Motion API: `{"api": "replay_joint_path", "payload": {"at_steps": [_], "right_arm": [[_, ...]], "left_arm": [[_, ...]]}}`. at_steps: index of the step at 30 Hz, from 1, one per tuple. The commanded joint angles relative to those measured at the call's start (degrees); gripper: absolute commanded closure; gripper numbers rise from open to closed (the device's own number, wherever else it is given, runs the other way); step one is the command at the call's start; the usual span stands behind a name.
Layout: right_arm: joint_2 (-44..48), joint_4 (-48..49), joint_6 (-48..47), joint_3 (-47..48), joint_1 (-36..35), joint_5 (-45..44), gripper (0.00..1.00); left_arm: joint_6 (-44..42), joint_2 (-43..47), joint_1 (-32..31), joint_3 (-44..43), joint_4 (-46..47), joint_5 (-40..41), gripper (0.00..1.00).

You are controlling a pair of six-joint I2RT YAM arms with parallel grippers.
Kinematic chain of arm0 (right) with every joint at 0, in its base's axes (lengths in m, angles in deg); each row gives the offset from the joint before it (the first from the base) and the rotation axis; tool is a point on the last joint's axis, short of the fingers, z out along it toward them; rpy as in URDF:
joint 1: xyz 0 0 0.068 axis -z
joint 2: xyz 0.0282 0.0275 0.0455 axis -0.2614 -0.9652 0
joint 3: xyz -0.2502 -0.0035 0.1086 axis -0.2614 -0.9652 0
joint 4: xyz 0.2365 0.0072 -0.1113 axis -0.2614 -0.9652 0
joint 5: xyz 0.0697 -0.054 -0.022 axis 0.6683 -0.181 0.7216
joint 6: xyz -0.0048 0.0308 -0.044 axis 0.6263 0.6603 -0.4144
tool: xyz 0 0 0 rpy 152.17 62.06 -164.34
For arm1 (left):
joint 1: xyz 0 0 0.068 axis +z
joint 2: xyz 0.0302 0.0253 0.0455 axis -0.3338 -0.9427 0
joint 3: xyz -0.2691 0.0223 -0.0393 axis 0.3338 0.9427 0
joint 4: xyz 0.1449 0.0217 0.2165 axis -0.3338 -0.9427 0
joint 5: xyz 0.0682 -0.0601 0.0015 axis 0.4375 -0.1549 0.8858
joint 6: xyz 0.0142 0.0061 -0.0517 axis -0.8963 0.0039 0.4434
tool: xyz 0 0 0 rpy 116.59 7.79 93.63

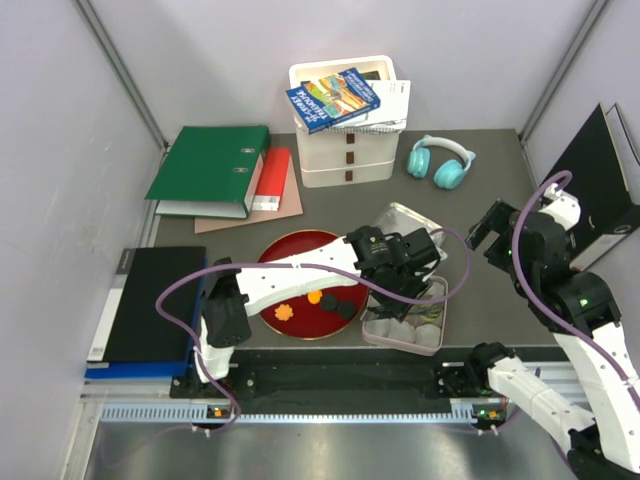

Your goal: Pack the cookies

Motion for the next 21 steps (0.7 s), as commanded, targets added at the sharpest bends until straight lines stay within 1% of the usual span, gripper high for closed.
{"api": "replay_joint_path", "payload": {"at_steps": [1,5,10,16,21], "right_arm": [[-0.71,2.51,-0.75,1.02,0.37,0.21,0.01],[-0.98,2.86,-1.1,1.2,0.46,0.56,0.01],[-1.51,2.95,-1.36,1.38,0.37,1.08,0.01],[-1.86,3.3,-1.36,1.46,0.37,1.44,0.01],[-2.12,3.21,-1.45,2.08,0.46,1.52,0.01]], "left_arm": [[-0.64,3.42,-0.12,-0.62,3.0,0.59,0.6],[-0.82,2.98,-0.12,-1.15,2.74,0.68,0.57],[-1.25,3.33,-0.12,-1.5,2.92,1.56,0.48],[-1.43,4.12,-0.12,-1.59,3.88,3.05,0.43],[-0.91,5.26,-0.12,-2.2,3.71,5.86,0.42]]}}
